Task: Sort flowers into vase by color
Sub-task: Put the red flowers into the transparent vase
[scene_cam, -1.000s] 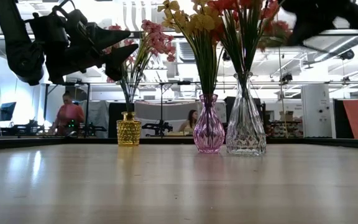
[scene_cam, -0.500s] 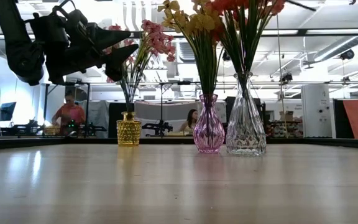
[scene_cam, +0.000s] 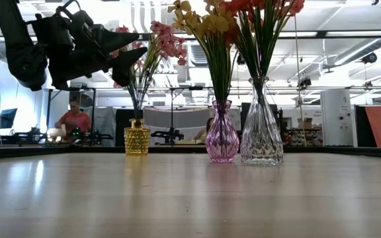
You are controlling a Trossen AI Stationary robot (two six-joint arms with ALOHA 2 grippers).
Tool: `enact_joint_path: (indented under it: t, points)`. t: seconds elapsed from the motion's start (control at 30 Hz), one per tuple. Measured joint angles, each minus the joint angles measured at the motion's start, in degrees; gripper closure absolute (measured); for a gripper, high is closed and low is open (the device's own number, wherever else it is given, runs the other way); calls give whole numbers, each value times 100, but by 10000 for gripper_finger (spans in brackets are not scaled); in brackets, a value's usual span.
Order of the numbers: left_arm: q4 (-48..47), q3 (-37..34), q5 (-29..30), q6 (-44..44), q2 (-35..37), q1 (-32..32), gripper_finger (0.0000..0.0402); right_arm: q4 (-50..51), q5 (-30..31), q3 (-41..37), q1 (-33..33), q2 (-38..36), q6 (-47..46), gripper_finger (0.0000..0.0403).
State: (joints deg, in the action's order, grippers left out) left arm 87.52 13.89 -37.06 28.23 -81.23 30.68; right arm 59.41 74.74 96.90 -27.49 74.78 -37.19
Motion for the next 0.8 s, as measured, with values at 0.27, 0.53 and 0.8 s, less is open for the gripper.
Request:
enact_joint_path:
  t: [0.27, 0.53, 0.8]
  points:
    - [-19, 0, -2, 38, 0, 0, 229, -3301, -172, -517, -872, 133, 2887, 390]
    - [-17, 0, -4, 108, 0, 0, 229, -5967, -1138, -1538, -1164, 447, 3893, 390]
    - [-19, 0, -4, 256, 0, 0, 229, -10625, -2843, -3112, -1170, 1009, 6058, 390]
